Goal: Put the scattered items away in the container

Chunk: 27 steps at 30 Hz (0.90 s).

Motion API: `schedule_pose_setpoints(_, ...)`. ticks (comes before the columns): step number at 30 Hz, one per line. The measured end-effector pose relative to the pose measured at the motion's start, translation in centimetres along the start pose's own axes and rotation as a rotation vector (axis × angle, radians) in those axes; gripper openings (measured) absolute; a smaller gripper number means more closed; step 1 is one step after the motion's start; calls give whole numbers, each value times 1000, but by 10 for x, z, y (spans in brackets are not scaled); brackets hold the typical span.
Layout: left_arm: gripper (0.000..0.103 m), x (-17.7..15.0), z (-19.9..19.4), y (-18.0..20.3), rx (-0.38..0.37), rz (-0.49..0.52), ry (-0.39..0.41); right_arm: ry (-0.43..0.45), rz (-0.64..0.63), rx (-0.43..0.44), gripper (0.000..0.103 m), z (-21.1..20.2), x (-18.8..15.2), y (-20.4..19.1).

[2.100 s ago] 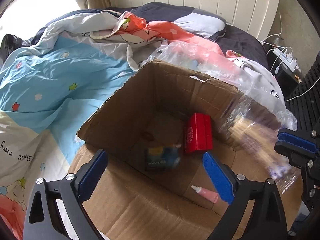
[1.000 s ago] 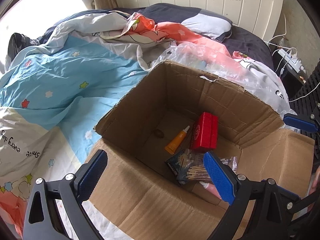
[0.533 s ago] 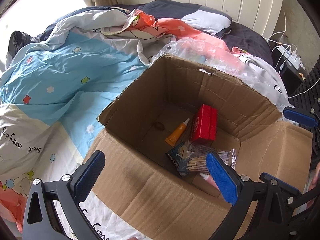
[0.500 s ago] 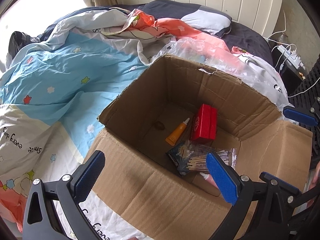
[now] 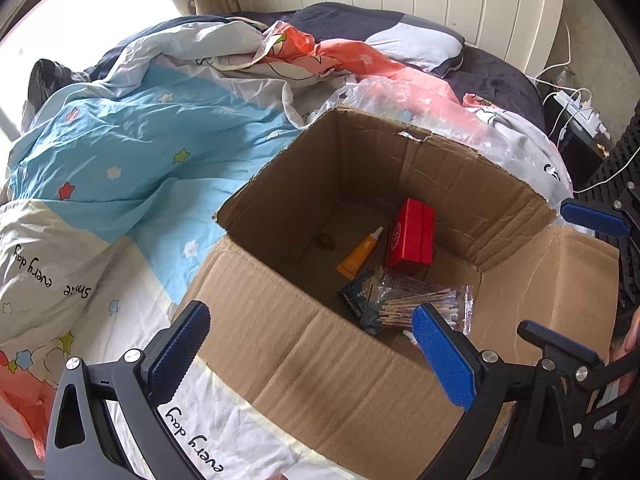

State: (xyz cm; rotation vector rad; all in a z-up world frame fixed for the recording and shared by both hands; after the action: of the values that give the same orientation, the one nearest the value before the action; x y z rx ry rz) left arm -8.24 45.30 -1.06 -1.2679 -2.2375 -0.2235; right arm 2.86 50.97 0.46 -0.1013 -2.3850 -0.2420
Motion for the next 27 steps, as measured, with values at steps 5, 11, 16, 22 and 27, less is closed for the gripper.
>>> schedule_pose_setpoints(5, 103, -9, -7, -7, 1, -26, 0, -11, -1, -3, 79, -3, 3, -9)
schedule_pose_setpoints(11, 103, -23, -19, -17, 8, -67, 0, -22, 3, -57, 79, -6, 7, -22)
schedule_pose_setpoints(16, 103, -41, -30, -27, 12, -117, -5, -7, 61, -55, 79, -14, 15, -32)
schedule_pose_setpoints(22, 103, -67, -45, -40, 30, -167, -17, -37, 41, -79, 79, -17, 17, -55)
schedule_pose_setpoints(27, 103, -92, -57, -52, 55, -207, -31, -43, 59, -63, 79, -22, 16, -72)
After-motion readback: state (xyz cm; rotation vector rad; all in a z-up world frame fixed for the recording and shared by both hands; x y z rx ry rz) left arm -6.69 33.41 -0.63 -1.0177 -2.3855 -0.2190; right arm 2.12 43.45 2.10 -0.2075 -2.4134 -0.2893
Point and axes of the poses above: each gripper's, at about its wrist camera, not at the fingertips, and z roughly the way its jaws point, y to its right, x to its top, the point moved 2 cm from there along z, roughly the way its jaws point, and after that the axes turned 7 degrees about y, right-handed, at the moved point
